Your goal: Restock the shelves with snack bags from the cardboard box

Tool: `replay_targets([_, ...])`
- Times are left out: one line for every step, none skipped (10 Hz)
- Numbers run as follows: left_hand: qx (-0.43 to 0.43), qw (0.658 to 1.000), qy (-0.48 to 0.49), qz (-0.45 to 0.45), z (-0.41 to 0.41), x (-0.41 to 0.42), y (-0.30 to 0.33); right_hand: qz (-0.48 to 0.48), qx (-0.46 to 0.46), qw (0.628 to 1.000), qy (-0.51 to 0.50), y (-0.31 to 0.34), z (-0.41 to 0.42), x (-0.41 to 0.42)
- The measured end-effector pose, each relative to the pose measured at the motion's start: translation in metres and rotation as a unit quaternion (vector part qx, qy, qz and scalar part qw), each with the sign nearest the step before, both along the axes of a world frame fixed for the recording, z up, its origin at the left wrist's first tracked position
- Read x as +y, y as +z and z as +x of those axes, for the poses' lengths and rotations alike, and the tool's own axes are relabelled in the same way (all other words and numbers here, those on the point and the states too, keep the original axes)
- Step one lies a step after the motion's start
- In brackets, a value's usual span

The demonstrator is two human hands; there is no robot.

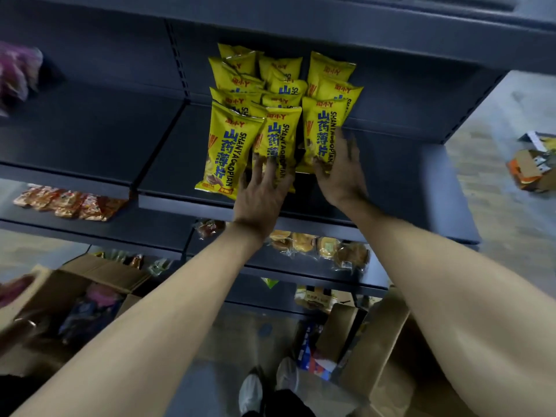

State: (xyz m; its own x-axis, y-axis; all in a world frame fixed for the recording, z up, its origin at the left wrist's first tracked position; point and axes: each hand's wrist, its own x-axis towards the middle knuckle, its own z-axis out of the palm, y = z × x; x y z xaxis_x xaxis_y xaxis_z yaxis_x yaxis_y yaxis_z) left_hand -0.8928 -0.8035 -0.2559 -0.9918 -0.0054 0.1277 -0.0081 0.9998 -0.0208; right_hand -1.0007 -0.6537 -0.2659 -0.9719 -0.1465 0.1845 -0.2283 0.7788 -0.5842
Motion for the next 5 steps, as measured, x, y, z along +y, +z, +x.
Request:
replay_targets([-0.002,1.0,0.005,-0.01,0.009,0.001,0.009,0.021,-0.001,1.0,0.007,0.013,0.024,0.008])
replay_targets([-0.013,0.999,-0.001,-0.043,0.016,0.001,0.022,0.02,0.007,1.0,0.014,0.026,0.049,0.015])
replay_targets([0.004,0.998,-0.015,-0.064,0.024,0.003,0.032,0.03,-0.013,0.999,0.015,0.042,0.074,0.026])
replay_targets([0.009,0.997,-0.018,-0.068,0.034,0.007,0.04,0.059,-0.029,0.998,0.016,0.053,0.096,0.043])
replay_targets([-0.009,0.999,-0.015,-0.048,0.049,0.016,0.053,0.074,-0.047,0.996,-0.002,0.064,0.116,0.061])
